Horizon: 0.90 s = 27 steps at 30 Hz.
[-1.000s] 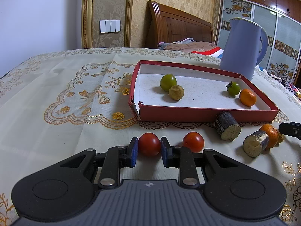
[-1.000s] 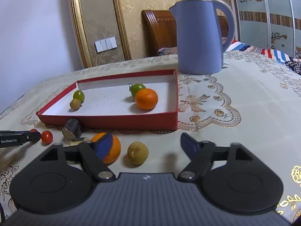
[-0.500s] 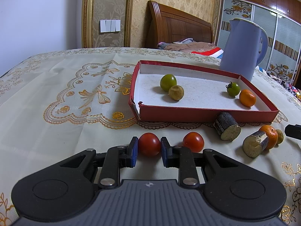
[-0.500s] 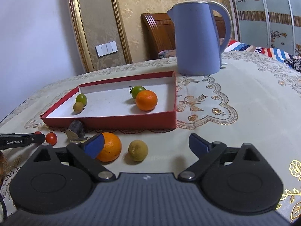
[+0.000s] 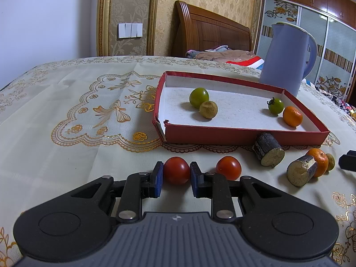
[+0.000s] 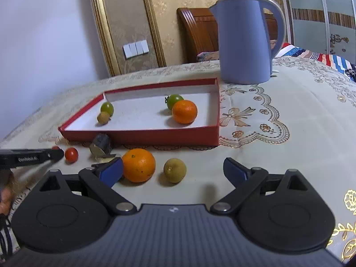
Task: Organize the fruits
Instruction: 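Move the right gripper to the mandarin orange and close on it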
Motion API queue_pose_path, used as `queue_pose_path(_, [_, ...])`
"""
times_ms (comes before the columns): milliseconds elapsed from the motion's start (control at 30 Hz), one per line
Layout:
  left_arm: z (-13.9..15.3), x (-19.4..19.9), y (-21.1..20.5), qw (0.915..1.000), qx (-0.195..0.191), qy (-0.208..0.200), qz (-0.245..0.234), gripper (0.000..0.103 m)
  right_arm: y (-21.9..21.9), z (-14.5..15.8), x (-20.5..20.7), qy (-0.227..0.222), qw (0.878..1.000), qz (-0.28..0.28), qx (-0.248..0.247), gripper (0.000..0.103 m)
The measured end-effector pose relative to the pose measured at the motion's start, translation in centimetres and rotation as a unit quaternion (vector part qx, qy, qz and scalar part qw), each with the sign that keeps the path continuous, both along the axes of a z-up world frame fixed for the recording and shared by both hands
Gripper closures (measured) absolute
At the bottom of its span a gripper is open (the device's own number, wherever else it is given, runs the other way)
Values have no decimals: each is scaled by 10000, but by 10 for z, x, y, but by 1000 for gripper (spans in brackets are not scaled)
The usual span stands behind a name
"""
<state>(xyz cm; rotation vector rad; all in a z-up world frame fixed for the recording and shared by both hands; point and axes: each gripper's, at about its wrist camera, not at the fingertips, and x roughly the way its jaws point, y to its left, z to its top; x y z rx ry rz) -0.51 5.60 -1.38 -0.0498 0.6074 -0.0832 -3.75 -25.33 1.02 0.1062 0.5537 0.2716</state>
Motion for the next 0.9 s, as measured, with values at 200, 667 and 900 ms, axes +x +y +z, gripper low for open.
queue_pose_path(200, [0,0,0,10000,-2,1,-1,78,26,2,3,-136,9980,174,-594,11])
queue_pose_path(667, [0,0,-1,10000,1,1,-1,78,55,1,15,-434,9898,300,-1322,21])
queue_pose_path(900, [0,0,-1,10000,-1,0,-1,78,74,-5,26,-151,9849,814,-1521,35])
